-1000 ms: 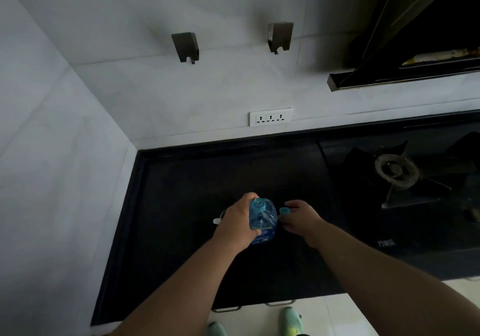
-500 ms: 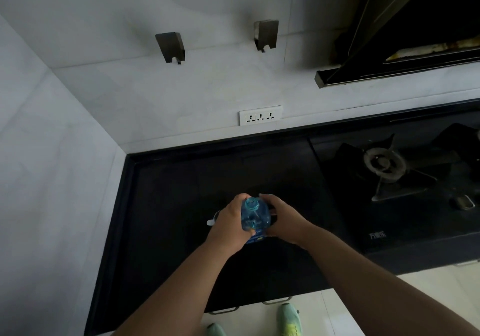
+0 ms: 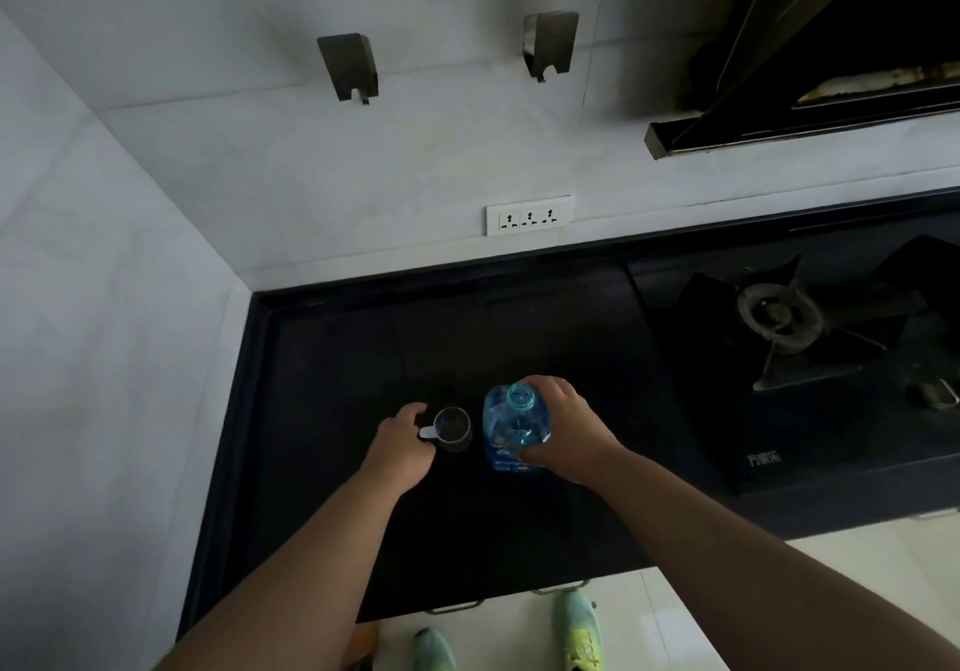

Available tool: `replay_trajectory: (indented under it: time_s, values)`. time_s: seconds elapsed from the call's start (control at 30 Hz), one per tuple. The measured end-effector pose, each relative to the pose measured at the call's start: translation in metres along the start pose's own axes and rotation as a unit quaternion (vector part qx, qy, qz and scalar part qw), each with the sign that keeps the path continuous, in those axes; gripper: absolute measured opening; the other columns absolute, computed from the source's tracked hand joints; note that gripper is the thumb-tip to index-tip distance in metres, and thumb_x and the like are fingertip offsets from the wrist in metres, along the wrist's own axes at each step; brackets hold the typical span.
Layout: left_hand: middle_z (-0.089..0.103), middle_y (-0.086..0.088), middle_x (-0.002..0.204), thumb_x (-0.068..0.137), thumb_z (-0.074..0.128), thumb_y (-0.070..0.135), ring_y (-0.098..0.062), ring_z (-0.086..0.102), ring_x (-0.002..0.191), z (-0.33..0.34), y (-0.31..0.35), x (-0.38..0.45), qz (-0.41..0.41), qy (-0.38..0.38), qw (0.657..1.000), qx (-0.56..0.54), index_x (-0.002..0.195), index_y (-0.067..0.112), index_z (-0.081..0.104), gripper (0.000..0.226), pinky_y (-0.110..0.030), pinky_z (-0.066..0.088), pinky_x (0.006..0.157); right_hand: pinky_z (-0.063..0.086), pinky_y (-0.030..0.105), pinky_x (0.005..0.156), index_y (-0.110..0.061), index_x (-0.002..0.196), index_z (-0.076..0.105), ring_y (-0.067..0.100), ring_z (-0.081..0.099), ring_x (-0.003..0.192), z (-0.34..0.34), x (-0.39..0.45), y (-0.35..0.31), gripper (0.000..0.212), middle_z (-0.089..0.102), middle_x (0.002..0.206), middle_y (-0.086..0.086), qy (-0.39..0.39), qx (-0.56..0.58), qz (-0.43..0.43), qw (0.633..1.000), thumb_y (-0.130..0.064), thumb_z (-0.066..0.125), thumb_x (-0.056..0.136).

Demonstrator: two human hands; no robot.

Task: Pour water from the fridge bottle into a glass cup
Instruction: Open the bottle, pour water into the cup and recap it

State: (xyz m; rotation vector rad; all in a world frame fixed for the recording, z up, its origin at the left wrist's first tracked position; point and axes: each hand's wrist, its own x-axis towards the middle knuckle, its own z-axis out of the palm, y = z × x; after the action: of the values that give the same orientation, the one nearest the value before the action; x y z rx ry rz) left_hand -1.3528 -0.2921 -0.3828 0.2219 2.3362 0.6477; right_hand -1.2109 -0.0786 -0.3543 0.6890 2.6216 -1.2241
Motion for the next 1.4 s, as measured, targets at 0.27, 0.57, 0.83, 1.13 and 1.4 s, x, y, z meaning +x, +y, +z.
replay_trajectory:
  time_s: [0.27, 0.57, 0.83, 1.13, 1.4]
  values:
    - [0.067, -0.001, 0.107, 0.099, 0.058, 0.019, -0.022, 0.07, 0.096, 0.026, -0.016, 0.018, -0.069, -0.038, 0.994, -0.072, 0.135, 0.037, 0.053, 0.04, -0.045, 0.062, 0.092, 0.059, 0.037, 0.094, -0.037, 0.142, 0.033, 0.013, 0.053, 0.123, 0.01, 0.001, -0.002, 0.093, 0.039, 0.143, -0.01, 0.032, 0.002, 0.056, 0.998, -0.027, 0.092, 0.071]
    - [0.068, -0.005, 0.113, 0.109, 0.045, 0.031, -0.019, 0.069, 0.103, 0.053, -0.021, -0.007, -0.13, -0.053, 0.964, -0.227, 0.113, 0.017, 0.064, 0.023, -0.04, 0.06, 0.096, 0.052, 0.019, 0.075, -0.038, 0.139, 0.035, 0.01, 0.06, 0.109, 0.014, -0.002, 0.003, 0.089, 0.051, 0.132, -0.009, 0.026, 0.11, 0.082, 0.99, -0.017, 0.09, 0.072]
    - [0.069, -0.007, 0.106, 0.107, 0.044, 0.027, -0.021, 0.07, 0.099, 0.023, 0.011, -0.043, -0.099, 0.006, 0.936, -0.338, 0.112, 0.015, 0.065, 0.025, -0.037, 0.06, 0.086, 0.061, 0.039, 0.089, -0.035, 0.125, 0.049, 0.01, 0.062, 0.108, 0.017, -0.01, -0.008, 0.086, 0.058, 0.121, -0.012, 0.096, 0.216, 0.126, 0.963, -0.036, 0.097, 0.054]
    - [0.052, 0.001, 0.066, 0.107, 0.045, 0.036, -0.015, 0.05, 0.061, -0.072, 0.104, -0.14, 0.128, 0.045, 0.964, -0.228, 0.074, 0.018, 0.054, 0.039, -0.035, 0.045, 0.067, 0.061, 0.04, 0.091, -0.042, 0.117, 0.048, 0.01, 0.065, 0.111, -0.058, -0.061, -0.077, 0.08, 0.057, 0.124, -0.007, 0.22, 0.284, -0.022, 0.933, -0.046, 0.098, 0.054]
    - [0.033, 0.01, 0.053, 0.103, 0.047, 0.028, -0.009, 0.028, 0.049, -0.147, 0.169, -0.226, 0.253, 0.085, 0.934, -0.236, 0.052, 0.029, 0.038, 0.051, -0.032, 0.024, 0.053, 0.059, 0.035, 0.086, -0.045, 0.119, 0.044, 0.003, 0.066, 0.098, -0.166, -0.111, -0.17, 0.073, 0.064, 0.108, -0.018, 0.289, 0.177, -0.136, 0.931, -0.043, 0.093, 0.064]
